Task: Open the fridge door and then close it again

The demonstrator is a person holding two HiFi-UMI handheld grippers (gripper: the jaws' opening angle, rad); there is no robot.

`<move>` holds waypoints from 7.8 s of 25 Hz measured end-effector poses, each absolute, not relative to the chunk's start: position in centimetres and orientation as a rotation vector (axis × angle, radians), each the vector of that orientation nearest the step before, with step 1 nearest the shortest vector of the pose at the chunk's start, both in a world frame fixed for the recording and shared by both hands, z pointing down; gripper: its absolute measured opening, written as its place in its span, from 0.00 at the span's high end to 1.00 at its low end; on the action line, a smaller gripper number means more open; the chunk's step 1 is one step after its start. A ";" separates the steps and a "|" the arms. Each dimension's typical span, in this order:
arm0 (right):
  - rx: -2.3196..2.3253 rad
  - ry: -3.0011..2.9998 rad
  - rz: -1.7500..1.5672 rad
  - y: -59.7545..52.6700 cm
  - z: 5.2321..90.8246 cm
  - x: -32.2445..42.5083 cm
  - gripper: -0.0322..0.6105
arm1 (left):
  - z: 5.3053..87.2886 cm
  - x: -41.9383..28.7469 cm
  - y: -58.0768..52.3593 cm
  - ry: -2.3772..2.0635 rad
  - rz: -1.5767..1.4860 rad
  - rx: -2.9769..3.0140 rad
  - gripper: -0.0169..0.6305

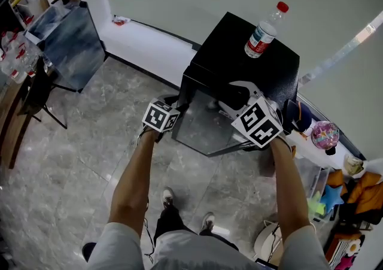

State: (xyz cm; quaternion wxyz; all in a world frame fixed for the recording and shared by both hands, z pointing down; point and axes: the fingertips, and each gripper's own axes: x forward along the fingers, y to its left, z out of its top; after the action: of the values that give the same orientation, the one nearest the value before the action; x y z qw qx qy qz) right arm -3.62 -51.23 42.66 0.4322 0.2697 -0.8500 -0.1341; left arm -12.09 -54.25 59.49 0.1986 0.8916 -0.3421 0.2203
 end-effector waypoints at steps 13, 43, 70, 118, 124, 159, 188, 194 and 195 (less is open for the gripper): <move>0.531 -2.148 -0.363 -47.8 42.7 -4.8 0.65 | 59.5 -13.6 -49.2 -1.012 0.603 2.456 0.71; 0.271 -2.179 -0.516 -35.7 42.6 -5.4 0.62 | 59.2 -14.3 -32.4 -1.244 0.579 2.328 0.79; -0.015 -2.156 -0.724 -22.3 43.3 0.6 0.55 | 59.5 -4.4 -14.4 -1.446 0.541 2.202 0.86; 1.167 -2.671 -0.075 -5.6 46.9 42.4 0.95 | 59.8 20.0 -2.3 -1.612 0.515 2.100 0.93; 1.213 -2.643 -0.079 -3.9 47.0 46.5 0.95 | 59.7 24.1 -2.2 -1.607 0.497 2.123 0.94; 1.278 -2.661 -0.284 2.5 35.7 50.6 0.94 | 42.3 21.0 5.8 -1.830 0.312 2.409 0.88; 0.876 -2.573 -0.484 -4.9 34.2 36.8 0.74 | 41.3 15.1 3.4 -1.671 0.369 2.511 0.80; 0.686 -2.483 -0.560 -8.2 36.6 35.1 0.69 | 45.5 17.5 2.3 -1.571 0.393 2.462 0.77; 0.654 -2.473 -0.569 -8.7 37.0 34.7 0.69 | 46.3 17.9 2.3 -1.556 0.396 2.451 0.77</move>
State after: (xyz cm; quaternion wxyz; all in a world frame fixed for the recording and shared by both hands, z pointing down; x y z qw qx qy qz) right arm 34.74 -8.68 37.04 0.2574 0.2413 -0.9119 -0.2098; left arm 17.91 2.25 46.33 0.1054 0.8319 -0.5281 0.1343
